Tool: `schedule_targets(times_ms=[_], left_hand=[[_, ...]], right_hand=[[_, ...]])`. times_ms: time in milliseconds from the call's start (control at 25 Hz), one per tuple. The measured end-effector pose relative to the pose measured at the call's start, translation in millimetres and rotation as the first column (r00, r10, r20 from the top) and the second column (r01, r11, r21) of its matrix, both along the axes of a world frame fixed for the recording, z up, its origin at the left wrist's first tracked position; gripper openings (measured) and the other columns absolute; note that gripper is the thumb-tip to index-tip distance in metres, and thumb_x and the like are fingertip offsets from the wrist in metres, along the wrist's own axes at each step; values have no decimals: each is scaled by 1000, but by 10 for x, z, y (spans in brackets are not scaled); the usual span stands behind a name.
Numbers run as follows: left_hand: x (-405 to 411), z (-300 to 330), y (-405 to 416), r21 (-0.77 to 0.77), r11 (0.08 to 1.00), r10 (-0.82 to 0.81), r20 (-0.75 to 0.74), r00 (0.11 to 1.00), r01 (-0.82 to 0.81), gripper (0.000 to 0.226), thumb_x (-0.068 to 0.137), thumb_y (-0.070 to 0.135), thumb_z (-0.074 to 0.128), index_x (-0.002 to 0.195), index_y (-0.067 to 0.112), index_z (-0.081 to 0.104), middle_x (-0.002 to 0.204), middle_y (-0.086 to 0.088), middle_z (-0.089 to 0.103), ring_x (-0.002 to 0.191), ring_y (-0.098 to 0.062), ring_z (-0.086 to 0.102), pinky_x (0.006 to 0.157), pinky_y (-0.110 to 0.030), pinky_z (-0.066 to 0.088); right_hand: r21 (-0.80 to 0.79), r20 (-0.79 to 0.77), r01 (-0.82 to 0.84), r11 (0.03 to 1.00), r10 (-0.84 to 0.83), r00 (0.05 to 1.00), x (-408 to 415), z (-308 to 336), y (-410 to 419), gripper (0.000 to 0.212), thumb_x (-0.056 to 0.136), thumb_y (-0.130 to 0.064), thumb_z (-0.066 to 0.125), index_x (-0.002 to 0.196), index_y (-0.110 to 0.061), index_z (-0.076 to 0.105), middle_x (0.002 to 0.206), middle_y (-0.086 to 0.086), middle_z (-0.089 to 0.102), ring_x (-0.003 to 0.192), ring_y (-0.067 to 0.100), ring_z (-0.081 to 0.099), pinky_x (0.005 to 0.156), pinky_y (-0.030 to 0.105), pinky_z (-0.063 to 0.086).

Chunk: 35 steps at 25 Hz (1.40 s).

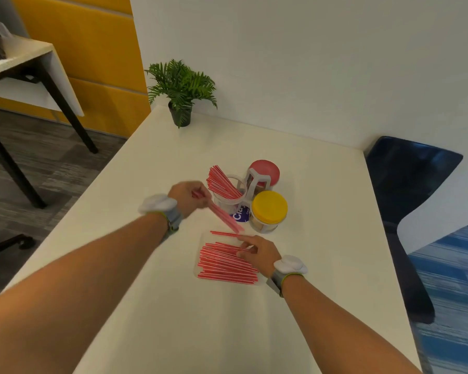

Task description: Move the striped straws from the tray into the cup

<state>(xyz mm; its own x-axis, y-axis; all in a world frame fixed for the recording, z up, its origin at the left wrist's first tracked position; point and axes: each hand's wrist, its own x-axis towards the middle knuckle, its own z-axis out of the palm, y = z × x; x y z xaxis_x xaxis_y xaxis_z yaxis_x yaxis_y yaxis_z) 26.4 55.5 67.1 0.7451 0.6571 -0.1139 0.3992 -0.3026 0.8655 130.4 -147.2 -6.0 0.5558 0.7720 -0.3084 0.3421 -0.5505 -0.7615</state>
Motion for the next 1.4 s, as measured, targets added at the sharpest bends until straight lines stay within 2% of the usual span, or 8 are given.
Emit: schedule_targets(times_ms=[120,200,320,520,880,1080,1240,1400], left_hand=[[161,325,319,126,989,69,57,996,-75,8,73,1,70,78,6,68,55,7,59,44,10,55,47,1,40],[301,409,432,232,964,123,58,991,-133,11,74,7,71,84,3,68,67,-4,59,54,-3,56,53,-9,42],[451,301,481,336,936,111,-6,994,-102,12,75,9,70,85,3,69,82,-8,58,74,-21,52,70,-25,41],[583,3,414,377,924,-17,-135,991,67,11,77,9,66,87,4,67,99,-20,63,90,-35,58,74,-31,39],[632,-222,331,336,925,-118,-193,974,179,12,81,16,62,90,11,68,102,-16,62,101,-33,50,79,-30,34],[585,-282,318,342,912,-171,-191,967,229,14,82,22,62,90,15,71,122,-10,57,114,-33,44,97,-39,37],[517,-247,323,367,925,-75,-69,995,95,18,84,27,60,93,15,71,128,-10,52,116,-34,40,97,-36,33],[353,-337,436,275,938,203,62,977,-212,24,91,26,49,100,13,67,116,-17,56,109,-37,46,95,-40,39]], right_hand=[[-147,110,-123,981,140,984,48,-113,-23,54,77,-27,70,127,-21,48,126,5,51,112,19,47,102,28,39],[-233,198,-215,948,263,944,55,-170,-3,63,75,-34,70,131,-25,42,140,4,40,128,24,35,109,38,31],[-336,268,-298,894,394,879,43,-209,65,70,74,-37,68,135,-27,35,143,0,36,131,23,32,109,40,29],[-398,320,-305,865,442,838,35,-238,176,60,81,-32,61,135,-23,37,141,4,38,127,27,38,107,39,29],[-391,285,-320,863,445,849,24,-232,241,34,90,-24,50,123,-16,54,125,10,53,111,30,51,98,38,41],[-369,259,-285,884,393,883,-8,-213,215,30,90,-25,49,118,-17,59,114,11,57,104,30,54,90,36,43],[-280,238,-222,934,292,926,-10,-176,182,27,89,-25,49,113,-19,62,109,10,61,101,27,55,89,35,44],[-116,260,-91,989,119,958,8,-65,182,25,87,-23,55,109,-19,65,102,10,64,93,26,58,84,33,45]])
